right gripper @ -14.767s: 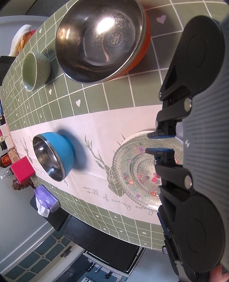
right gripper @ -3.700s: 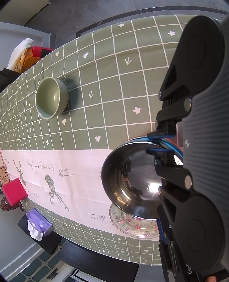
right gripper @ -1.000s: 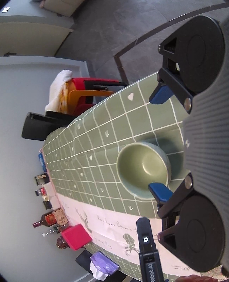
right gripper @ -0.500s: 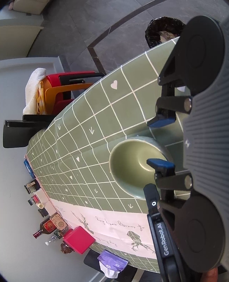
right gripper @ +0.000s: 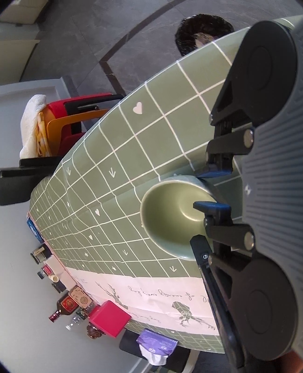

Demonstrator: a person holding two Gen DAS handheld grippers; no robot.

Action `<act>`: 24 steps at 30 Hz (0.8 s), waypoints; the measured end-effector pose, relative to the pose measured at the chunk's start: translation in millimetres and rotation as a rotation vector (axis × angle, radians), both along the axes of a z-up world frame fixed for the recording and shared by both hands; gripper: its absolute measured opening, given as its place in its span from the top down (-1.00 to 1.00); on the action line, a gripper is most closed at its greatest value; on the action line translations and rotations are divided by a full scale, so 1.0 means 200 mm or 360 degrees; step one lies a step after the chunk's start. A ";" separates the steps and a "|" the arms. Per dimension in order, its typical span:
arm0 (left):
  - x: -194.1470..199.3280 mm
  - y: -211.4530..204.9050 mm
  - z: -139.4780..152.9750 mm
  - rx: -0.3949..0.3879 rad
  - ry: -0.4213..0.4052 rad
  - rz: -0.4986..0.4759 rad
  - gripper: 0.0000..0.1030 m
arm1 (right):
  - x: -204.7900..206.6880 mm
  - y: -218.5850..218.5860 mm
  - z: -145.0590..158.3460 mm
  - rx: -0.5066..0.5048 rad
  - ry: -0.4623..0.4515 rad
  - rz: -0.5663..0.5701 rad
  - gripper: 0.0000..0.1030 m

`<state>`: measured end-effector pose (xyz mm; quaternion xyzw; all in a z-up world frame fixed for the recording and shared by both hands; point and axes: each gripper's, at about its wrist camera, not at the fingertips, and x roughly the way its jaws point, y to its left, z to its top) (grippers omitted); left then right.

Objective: Organize plates and bowls

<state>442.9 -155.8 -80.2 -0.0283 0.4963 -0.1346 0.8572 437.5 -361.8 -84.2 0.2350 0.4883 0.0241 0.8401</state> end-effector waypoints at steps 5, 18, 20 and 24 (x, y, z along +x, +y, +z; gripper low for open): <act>-0.03 0.01 0.03 0.0038 0.0001 -0.0007 0.73 | -0.01 0.03 0.00 0.0007 0.0017 0.0017 0.65; -0.22 0.13 0.16 0.0072 -0.0004 0.0023 0.72 | -0.15 0.15 0.12 0.0001 0.0021 0.0120 0.71; -0.26 0.15 0.21 0.0074 -0.0019 0.0042 0.72 | -0.19 0.17 0.15 0.0002 0.0017 0.0127 0.72; -0.34 0.19 0.30 0.0083 -0.0043 0.0058 0.71 | -0.26 0.20 0.25 0.0011 -0.0026 0.0139 0.74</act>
